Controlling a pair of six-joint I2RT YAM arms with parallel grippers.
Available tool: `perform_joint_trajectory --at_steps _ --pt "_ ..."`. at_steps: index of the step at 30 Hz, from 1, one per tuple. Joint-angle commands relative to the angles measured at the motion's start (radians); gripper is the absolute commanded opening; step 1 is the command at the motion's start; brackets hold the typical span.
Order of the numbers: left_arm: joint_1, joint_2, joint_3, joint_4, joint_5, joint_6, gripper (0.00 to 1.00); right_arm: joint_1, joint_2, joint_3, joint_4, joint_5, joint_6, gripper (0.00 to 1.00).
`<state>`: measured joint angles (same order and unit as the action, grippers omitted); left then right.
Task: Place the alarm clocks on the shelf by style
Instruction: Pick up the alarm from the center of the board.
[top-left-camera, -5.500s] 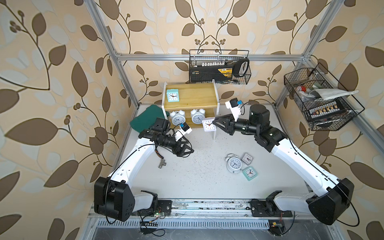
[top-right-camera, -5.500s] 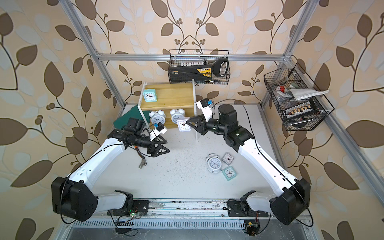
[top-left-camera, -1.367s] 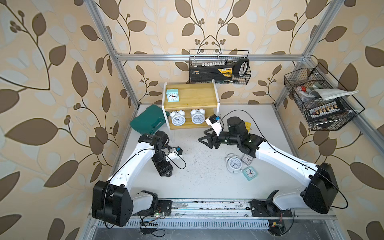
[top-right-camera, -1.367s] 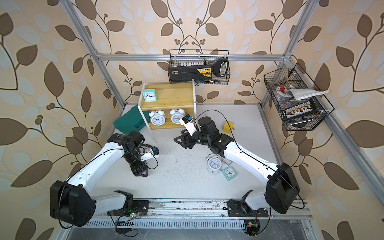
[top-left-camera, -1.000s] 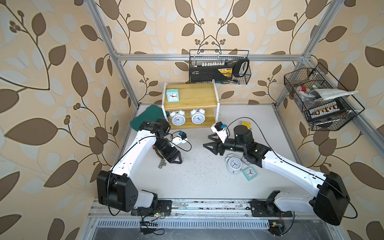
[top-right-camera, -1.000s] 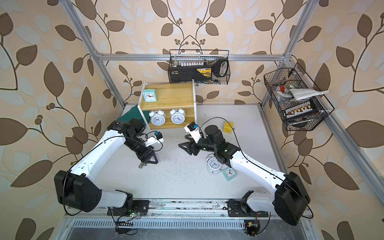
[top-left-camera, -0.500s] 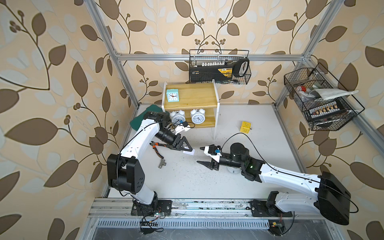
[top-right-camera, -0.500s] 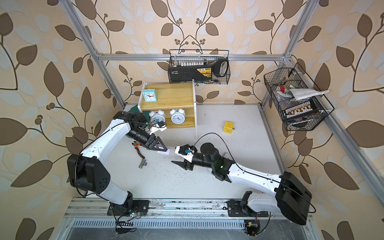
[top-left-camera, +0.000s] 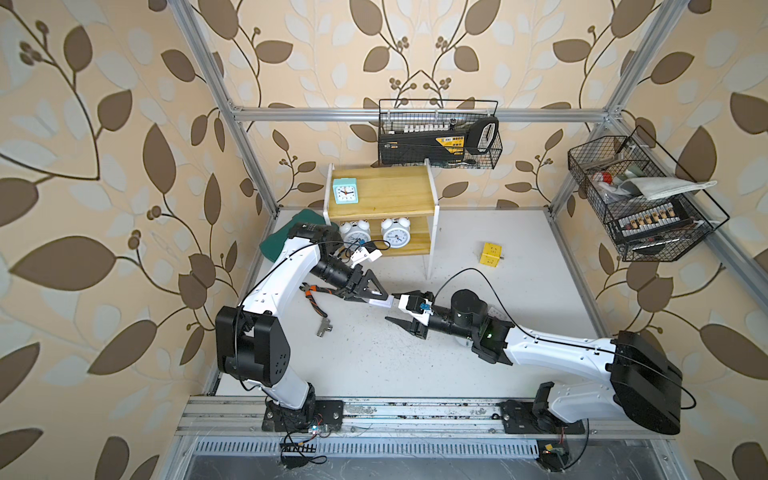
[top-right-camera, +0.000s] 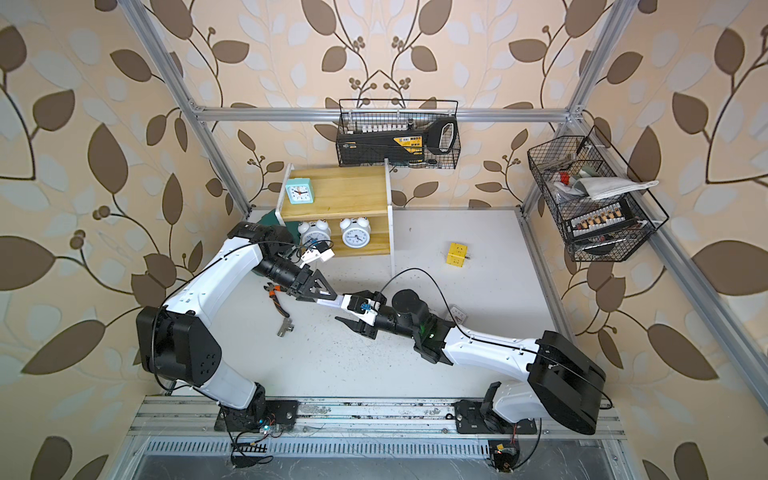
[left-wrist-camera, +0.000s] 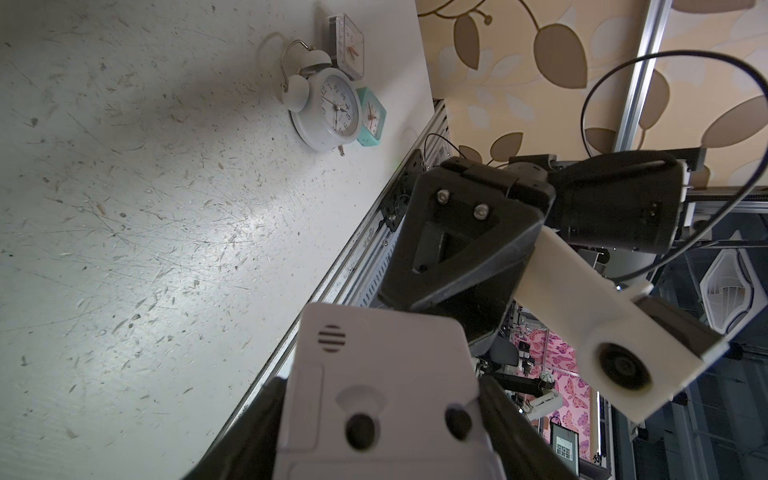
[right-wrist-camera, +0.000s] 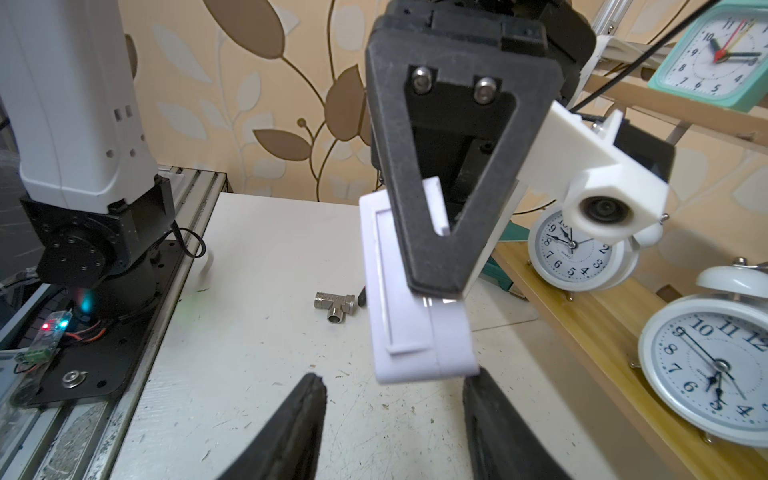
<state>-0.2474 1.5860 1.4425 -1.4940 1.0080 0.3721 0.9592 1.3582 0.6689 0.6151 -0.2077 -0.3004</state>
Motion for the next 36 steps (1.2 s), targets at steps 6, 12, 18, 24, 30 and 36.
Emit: perform_joint_trajectory --at_steps 6,12,18,24,30,36 --pt "0.008 -0.007 -0.007 -0.009 0.046 -0.002 0.59 0.005 0.049 0.059 0.082 0.022 0.033 0.53" --pt "0.008 -0.004 -0.013 -0.008 0.037 0.000 0.60 0.005 0.083 0.084 0.104 0.036 0.036 0.54" --pt "0.008 -0.011 -0.025 0.010 0.014 -0.009 0.60 0.006 0.113 0.112 0.106 0.067 0.038 0.55" --pt "0.008 -0.024 -0.028 0.013 0.011 -0.008 0.65 0.004 0.118 0.108 0.107 0.025 0.038 0.31" --pt "0.008 -0.041 -0.021 0.004 0.001 0.046 0.74 0.002 0.092 0.078 0.112 0.003 0.054 0.23" --pt "0.010 -0.080 0.030 0.005 -0.062 0.144 0.81 -0.059 0.039 0.021 0.154 -0.024 0.222 0.20"
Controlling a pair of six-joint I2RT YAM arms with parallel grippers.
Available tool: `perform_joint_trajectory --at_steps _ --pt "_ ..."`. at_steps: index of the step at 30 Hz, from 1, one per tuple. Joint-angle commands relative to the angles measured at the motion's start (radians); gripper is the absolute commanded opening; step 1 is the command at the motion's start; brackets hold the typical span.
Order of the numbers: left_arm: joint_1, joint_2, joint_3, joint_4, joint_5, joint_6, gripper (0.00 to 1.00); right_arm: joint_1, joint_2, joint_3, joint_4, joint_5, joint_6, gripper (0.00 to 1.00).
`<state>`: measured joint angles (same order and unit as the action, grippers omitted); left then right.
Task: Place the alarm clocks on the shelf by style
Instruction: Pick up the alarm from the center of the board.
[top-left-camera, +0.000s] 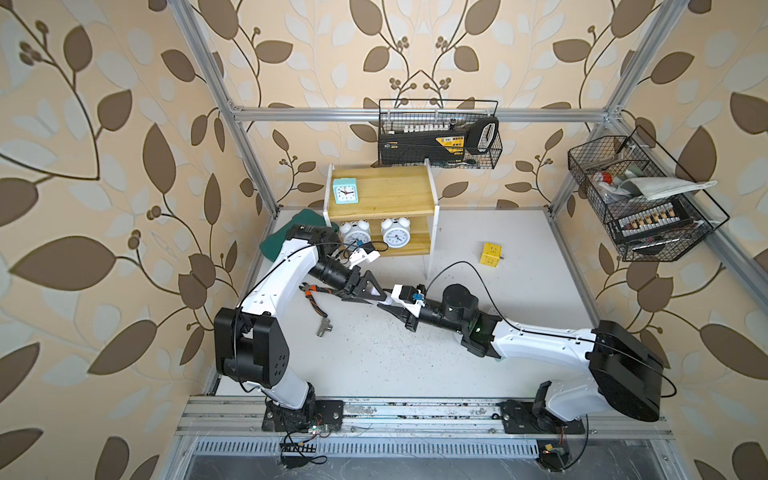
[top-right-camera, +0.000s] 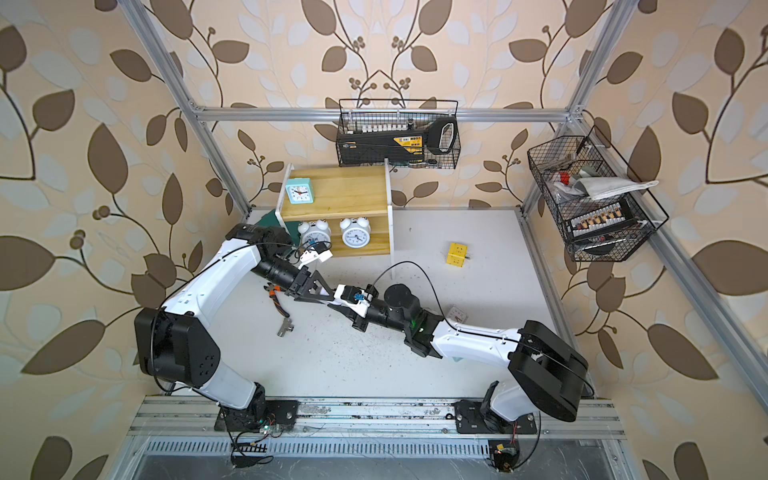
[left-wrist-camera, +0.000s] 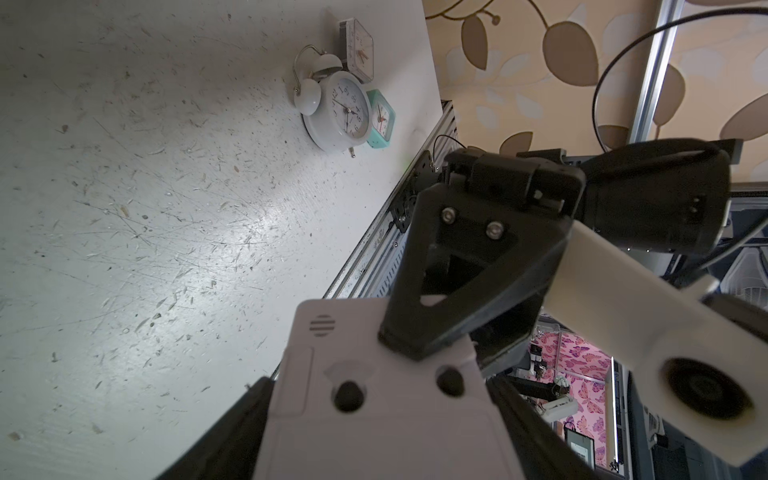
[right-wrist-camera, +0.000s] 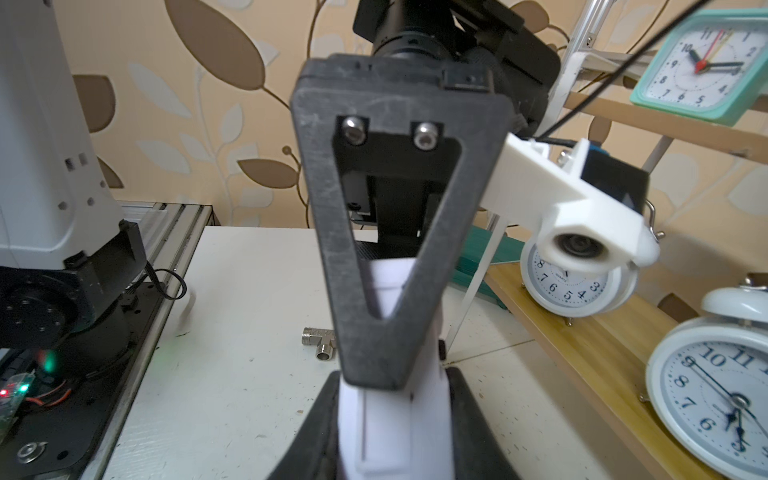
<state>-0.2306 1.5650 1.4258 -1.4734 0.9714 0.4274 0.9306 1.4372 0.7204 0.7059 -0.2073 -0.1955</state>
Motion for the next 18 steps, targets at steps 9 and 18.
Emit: perform_joint_trajectory --at_steps 9,18 --pt "-0.004 -0.299 -0.041 0.364 -0.033 0.128 0.88 -0.123 -0.085 -0.102 0.230 -0.028 0.545 0.16" --pt "0.013 -0.255 -0.102 0.625 0.164 -0.104 0.87 -0.123 -0.075 -0.181 0.534 0.114 0.941 0.14"
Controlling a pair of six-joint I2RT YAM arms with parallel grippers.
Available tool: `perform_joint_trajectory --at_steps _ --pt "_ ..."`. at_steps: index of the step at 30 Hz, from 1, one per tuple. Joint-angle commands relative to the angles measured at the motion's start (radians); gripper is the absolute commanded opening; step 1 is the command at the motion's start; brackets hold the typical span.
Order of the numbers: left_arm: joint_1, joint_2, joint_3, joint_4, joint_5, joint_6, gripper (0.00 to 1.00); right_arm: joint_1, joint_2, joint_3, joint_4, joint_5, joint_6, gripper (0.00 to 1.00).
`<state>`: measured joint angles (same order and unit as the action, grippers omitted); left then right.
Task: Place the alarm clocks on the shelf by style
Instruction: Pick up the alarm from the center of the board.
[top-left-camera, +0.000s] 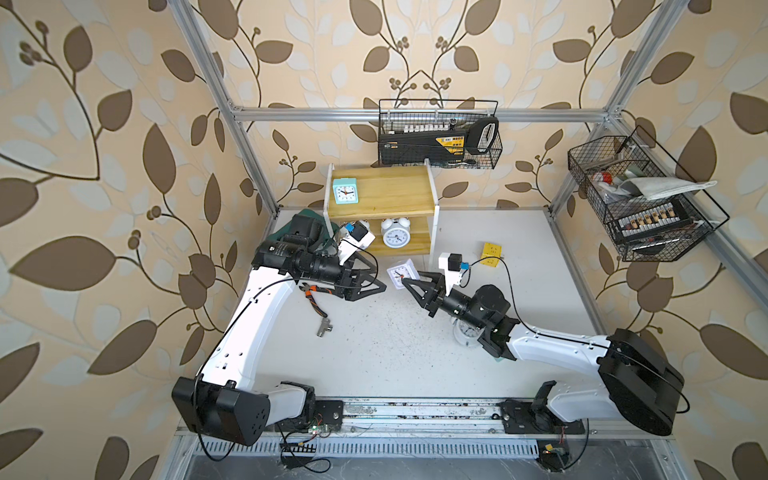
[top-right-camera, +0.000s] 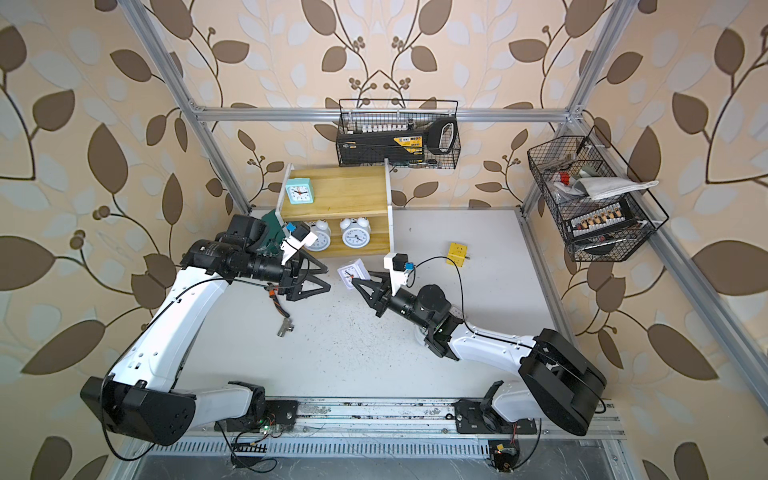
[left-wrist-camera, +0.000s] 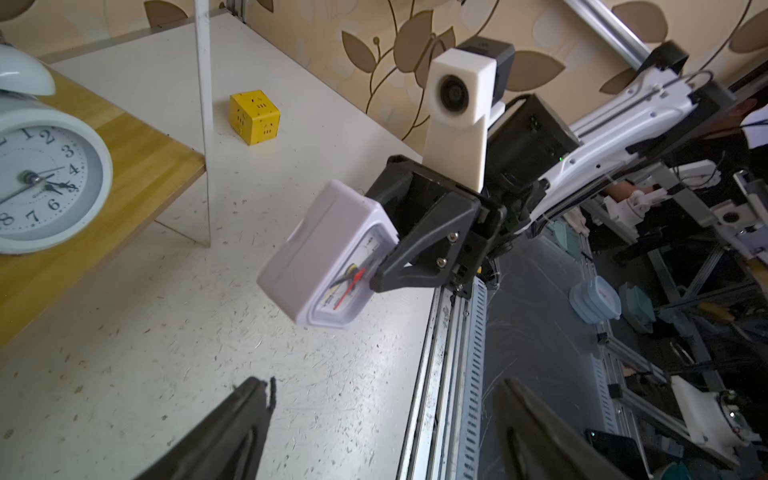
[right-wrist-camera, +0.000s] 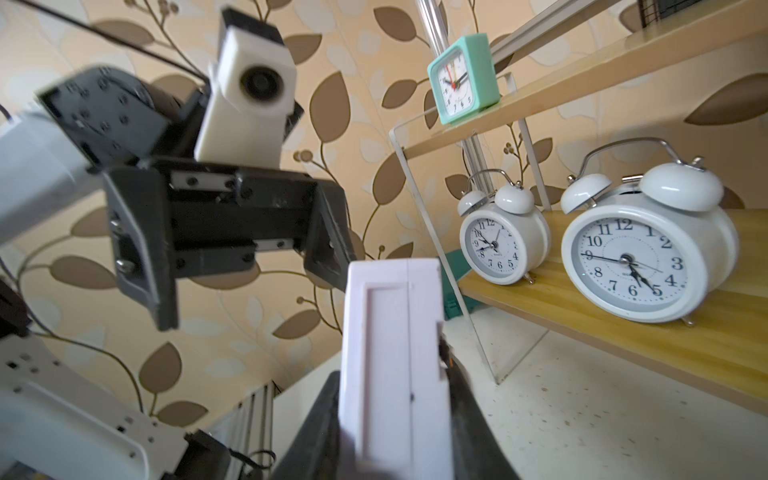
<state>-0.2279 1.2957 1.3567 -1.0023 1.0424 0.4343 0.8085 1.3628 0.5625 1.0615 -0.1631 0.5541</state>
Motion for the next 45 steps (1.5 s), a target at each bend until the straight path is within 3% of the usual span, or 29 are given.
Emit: perform_joint_trajectory --at_steps 1,9,14,28,38,45 --pt "0.010 0.015 -0.048 0.185 0.102 -0.141 0.88 0.004 0.004 -0.030 0.205 0.090 0.215 0.14" --pt "0.013 0.041 -0.137 0.338 0.199 -0.308 0.85 0.096 0.055 -0.051 0.352 0.241 0.236 0.13" --pt "0.013 0.068 -0.128 0.300 0.312 -0.275 0.79 0.123 0.095 -0.014 0.353 0.246 0.239 0.13" --pt "0.007 0.091 -0.148 0.260 0.346 -0.224 0.70 0.158 0.172 0.058 0.352 0.237 0.262 0.13" --pt "0.004 0.100 -0.130 0.166 0.392 -0.107 0.48 0.159 0.201 0.054 0.352 0.266 0.254 0.16" --pt "0.004 0.091 -0.106 0.101 0.386 -0.030 0.24 0.138 0.211 0.051 0.347 0.208 0.249 0.30"
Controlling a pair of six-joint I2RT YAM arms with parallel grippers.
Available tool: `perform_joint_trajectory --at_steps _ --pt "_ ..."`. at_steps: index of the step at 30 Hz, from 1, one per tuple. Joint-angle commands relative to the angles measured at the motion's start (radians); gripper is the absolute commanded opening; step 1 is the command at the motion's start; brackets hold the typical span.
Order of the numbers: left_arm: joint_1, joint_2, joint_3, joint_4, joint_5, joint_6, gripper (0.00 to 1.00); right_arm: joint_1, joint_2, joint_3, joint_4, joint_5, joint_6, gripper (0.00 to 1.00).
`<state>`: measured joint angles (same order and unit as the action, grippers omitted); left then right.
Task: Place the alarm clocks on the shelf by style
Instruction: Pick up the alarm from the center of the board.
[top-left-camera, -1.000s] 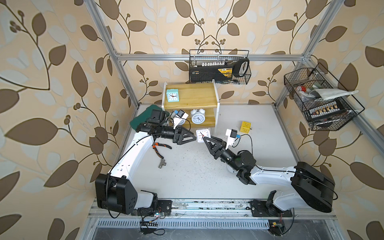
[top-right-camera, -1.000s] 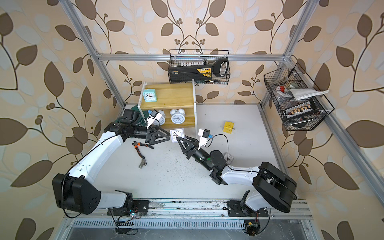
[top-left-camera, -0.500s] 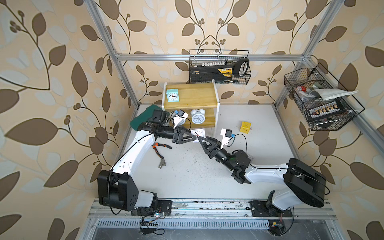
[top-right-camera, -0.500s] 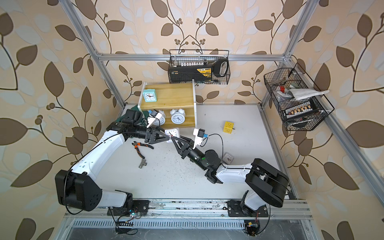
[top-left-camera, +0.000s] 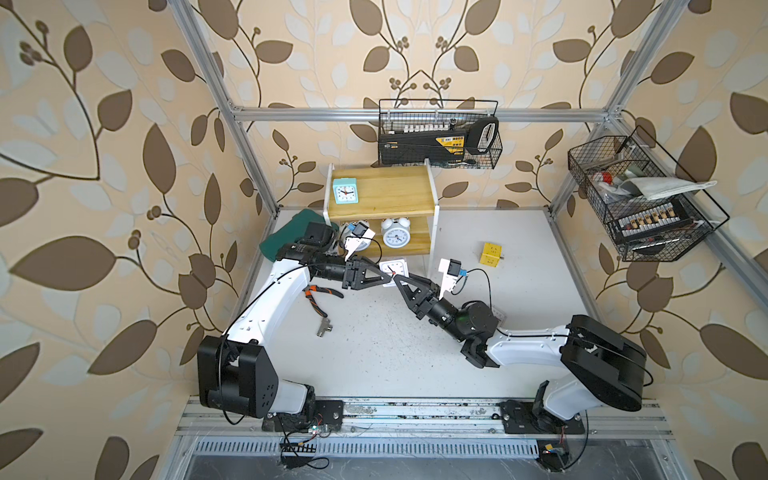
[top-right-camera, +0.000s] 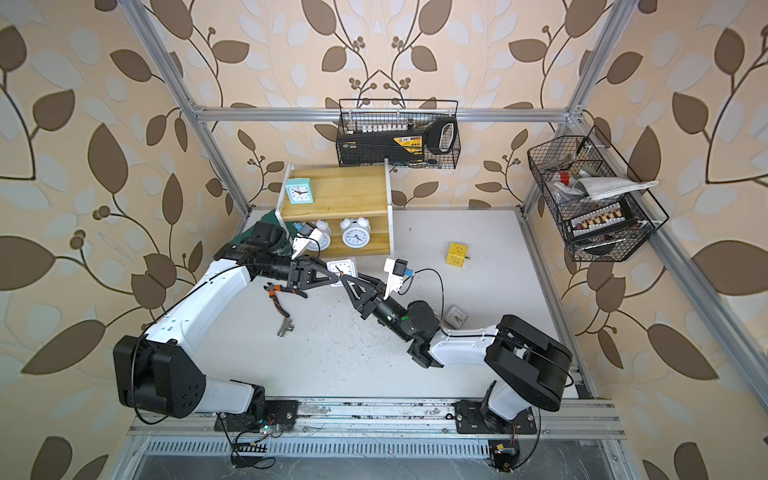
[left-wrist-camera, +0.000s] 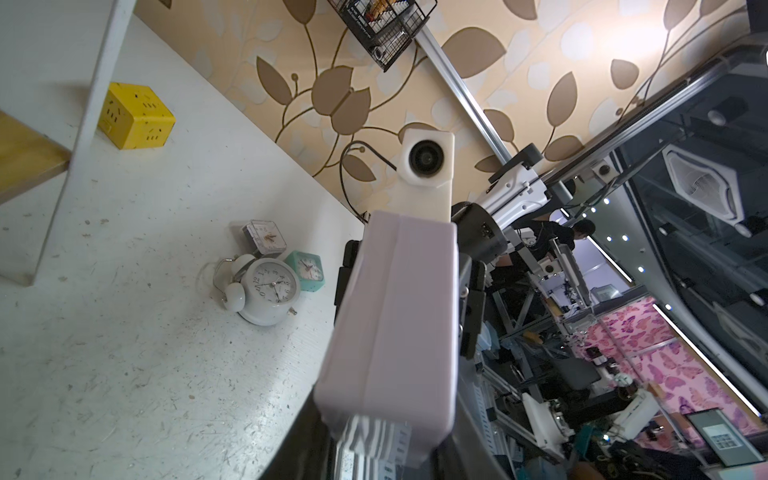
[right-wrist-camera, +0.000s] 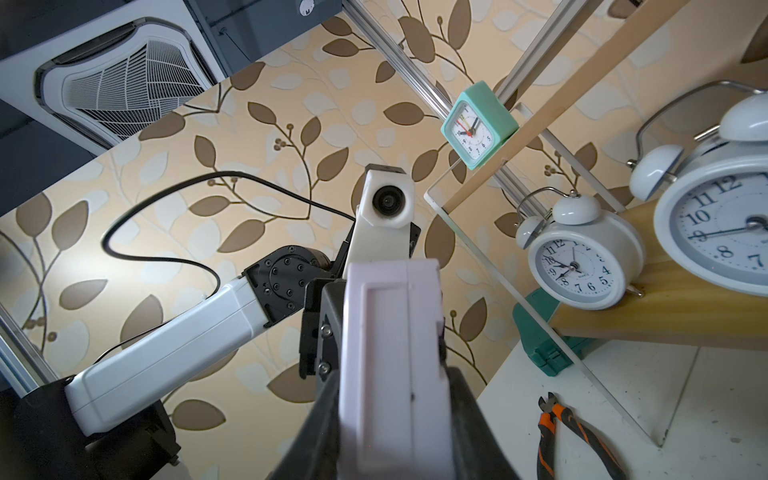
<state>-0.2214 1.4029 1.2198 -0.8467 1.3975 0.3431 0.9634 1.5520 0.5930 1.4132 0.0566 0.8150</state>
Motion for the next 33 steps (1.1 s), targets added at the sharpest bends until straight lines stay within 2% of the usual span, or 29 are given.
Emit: perform_joint_trajectory --at_steps 1,7,11,13,18,24,27,33 --pt "-0.003 -0.018 0.032 -0.060 0.025 0.071 0.22 -0.024 0.022 0.019 -0.012 -0.025 -0.004 0.31" --pt "-0.003 -0.031 0.070 -0.141 -0.079 0.174 0.14 -0.114 -0.030 -0.002 -0.161 -0.159 0.049 0.47" --pt "-0.003 -0.041 0.080 -0.157 -0.184 0.214 0.11 -0.177 -0.148 0.050 -0.471 -0.308 -0.043 0.64" --pt "-0.002 -0.042 0.088 -0.170 -0.217 0.236 0.10 -0.199 -0.203 0.084 -0.643 -0.348 -0.117 0.68" --pt "-0.003 -0.025 0.141 -0.262 -0.336 0.351 0.09 -0.289 -0.283 0.232 -1.060 -0.515 -0.325 0.70" --pt "-0.024 0.028 0.213 -0.411 -0.488 0.501 0.10 -0.372 -0.259 0.502 -1.579 -0.726 -0.646 0.70" --pt "-0.054 0.031 0.216 -0.437 -0.578 0.534 0.10 -0.379 -0.210 0.634 -1.805 -0.748 -0.795 0.70" --pt "-0.150 0.018 0.212 -0.447 -0.721 0.555 0.10 -0.374 -0.097 0.840 -2.072 -0.784 -1.012 0.70"
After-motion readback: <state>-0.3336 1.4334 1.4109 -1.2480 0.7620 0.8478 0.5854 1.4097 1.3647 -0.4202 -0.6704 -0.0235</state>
